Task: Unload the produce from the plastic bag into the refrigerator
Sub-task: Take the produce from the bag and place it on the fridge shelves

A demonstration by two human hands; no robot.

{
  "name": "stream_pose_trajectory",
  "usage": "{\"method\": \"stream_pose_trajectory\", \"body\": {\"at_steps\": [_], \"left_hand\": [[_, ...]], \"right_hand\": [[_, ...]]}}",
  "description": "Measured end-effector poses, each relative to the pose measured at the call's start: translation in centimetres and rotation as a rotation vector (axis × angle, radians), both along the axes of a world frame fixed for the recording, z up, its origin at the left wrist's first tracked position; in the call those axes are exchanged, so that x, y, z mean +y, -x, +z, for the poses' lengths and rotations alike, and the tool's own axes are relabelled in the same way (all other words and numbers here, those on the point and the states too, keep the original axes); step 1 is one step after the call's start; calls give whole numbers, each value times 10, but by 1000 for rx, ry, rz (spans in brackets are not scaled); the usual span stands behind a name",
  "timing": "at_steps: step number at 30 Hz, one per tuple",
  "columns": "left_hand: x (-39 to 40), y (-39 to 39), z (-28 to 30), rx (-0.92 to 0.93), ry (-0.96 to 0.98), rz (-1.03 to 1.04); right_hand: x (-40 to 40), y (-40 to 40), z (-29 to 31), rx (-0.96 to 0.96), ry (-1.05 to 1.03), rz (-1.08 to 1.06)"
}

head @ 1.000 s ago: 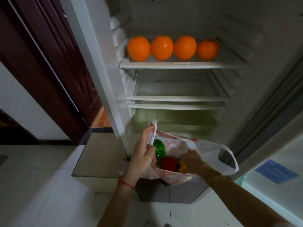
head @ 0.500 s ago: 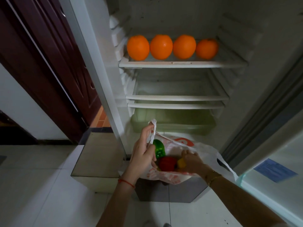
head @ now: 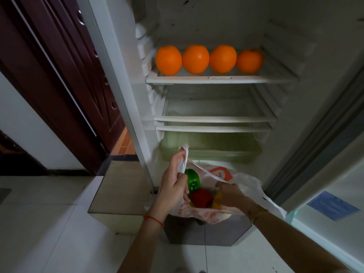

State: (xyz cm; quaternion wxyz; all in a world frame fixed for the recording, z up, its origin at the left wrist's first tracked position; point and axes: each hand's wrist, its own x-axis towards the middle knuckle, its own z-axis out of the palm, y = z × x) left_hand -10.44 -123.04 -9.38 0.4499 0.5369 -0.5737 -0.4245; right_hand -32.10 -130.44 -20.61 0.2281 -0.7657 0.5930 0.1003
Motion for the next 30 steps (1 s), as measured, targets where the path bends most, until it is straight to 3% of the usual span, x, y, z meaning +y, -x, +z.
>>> {"method": "stream_pose_trajectory", "body": {"at_steps": [4,11,16,20,25,30], "left_hand": [[0,3,2,10,1,6],[-2,1,0,13,-4,16],[-1,0,2,0,-8,14],[-2,1,4,13,-6,4],[-5,2,7,13,0,5],[-14,3,11,22,6,7]], "right_hand": [[-2,6,-11,76,-9,72],[13,2,3,-102,31,206],[15,4,1,-205,-17,112],[5,6,0,-152,-173,23],[-6,0,32,-443,-150,-61],[-19,13,54,-737,75,-242]]}}
